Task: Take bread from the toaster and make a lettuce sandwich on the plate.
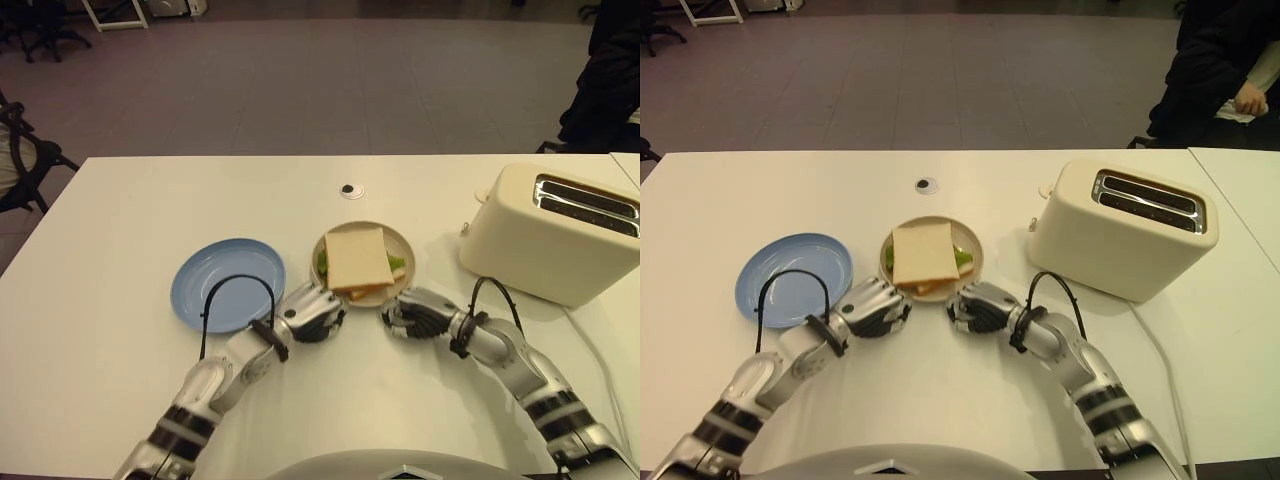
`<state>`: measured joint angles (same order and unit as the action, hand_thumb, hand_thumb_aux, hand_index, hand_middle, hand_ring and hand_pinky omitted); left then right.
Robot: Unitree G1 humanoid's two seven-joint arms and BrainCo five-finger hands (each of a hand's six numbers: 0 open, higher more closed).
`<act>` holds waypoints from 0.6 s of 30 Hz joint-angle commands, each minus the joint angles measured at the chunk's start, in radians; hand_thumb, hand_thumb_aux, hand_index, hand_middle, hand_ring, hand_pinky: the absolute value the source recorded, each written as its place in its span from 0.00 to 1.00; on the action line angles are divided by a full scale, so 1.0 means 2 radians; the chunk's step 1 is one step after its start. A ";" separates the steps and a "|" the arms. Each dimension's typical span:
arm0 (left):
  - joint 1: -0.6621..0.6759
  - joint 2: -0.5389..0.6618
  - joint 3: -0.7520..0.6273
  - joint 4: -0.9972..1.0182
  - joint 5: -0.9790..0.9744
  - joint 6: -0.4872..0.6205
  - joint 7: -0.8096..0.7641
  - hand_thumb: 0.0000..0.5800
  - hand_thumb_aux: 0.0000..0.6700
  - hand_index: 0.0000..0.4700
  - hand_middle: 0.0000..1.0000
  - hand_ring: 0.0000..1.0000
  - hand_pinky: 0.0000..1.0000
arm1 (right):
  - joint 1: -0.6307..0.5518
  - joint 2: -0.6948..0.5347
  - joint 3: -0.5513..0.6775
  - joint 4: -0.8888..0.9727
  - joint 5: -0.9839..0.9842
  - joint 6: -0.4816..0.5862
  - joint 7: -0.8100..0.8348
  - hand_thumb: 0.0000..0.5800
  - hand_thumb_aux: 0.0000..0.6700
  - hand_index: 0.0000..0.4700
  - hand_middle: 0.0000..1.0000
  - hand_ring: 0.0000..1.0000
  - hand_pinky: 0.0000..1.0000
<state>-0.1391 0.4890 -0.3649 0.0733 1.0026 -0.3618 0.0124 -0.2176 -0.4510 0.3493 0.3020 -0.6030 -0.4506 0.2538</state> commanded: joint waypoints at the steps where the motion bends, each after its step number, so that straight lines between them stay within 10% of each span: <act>1: -0.047 0.002 -0.008 0.073 0.004 -0.001 0.034 1.00 1.00 1.00 1.00 1.00 1.00 | -0.038 0.010 0.001 0.049 -0.006 0.003 -0.028 1.00 1.00 1.00 1.00 1.00 1.00; 5: -0.010 0.019 -0.002 0.029 -0.013 -0.002 0.040 1.00 1.00 1.00 1.00 1.00 1.00 | -0.027 0.001 -0.005 -0.004 0.020 -0.031 -0.029 0.99 0.89 0.89 1.00 1.00 1.00; 6: 0.015 0.022 0.006 -0.011 -0.024 0.000 0.034 1.00 1.00 1.00 1.00 1.00 1.00 | -0.014 -0.006 -0.012 -0.030 0.036 -0.041 -0.024 0.82 0.58 0.58 0.97 0.97 0.97; 7: 0.044 0.021 0.015 -0.058 -0.044 0.003 0.026 0.99 0.91 0.91 1.00 1.00 1.00 | 0.000 -0.014 -0.019 -0.059 0.056 -0.051 -0.016 0.33 0.18 0.18 0.89 0.89 0.89; 8: 0.080 0.016 0.026 -0.115 -0.077 0.005 0.016 0.90 0.68 0.68 1.00 1.00 1.00 | 0.019 -0.024 -0.031 -0.088 0.092 -0.060 -0.003 0.00 0.00 0.00 0.76 0.76 0.76; 9: 0.119 0.004 0.037 -0.172 -0.122 0.009 0.010 0.52 0.31 0.31 0.89 0.89 0.89 | 0.041 -0.033 -0.043 -0.117 0.144 -0.065 0.015 0.00 0.00 0.00 0.62 0.62 0.62; 10: 0.160 -0.011 0.046 -0.225 -0.174 0.014 0.008 0.00 0.00 0.00 0.76 0.76 0.76 | 0.065 -0.041 -0.055 -0.144 0.207 -0.063 0.035 0.00 0.00 0.00 0.20 0.20 0.20; 11: 0.191 -0.024 0.051 -0.261 -0.219 0.016 0.008 0.00 0.00 0.00 0.70 0.70 0.70 | 0.085 -0.044 -0.063 -0.165 0.264 -0.058 0.054 0.00 0.00 0.00 0.00 0.00 0.00; 13: 0.241 -0.051 0.055 -0.301 -0.315 0.011 0.016 0.00 0.00 0.00 0.00 0.00 0.00 | 0.114 -0.037 -0.078 -0.188 0.358 -0.039 0.077 0.00 0.00 0.00 0.00 0.00 0.00; 18: 0.263 -0.094 0.086 -0.246 -0.505 -0.016 -0.012 0.00 0.00 0.00 0.00 0.00 0.00 | 0.145 0.021 -0.091 -0.179 0.465 0.000 0.093 0.00 0.00 0.00 0.00 0.00 0.00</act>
<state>0.3895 0.3205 -0.2163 -0.4839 0.1073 -0.3803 0.0308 0.0619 -0.4519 0.1823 -0.0827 0.2862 -0.4824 0.4316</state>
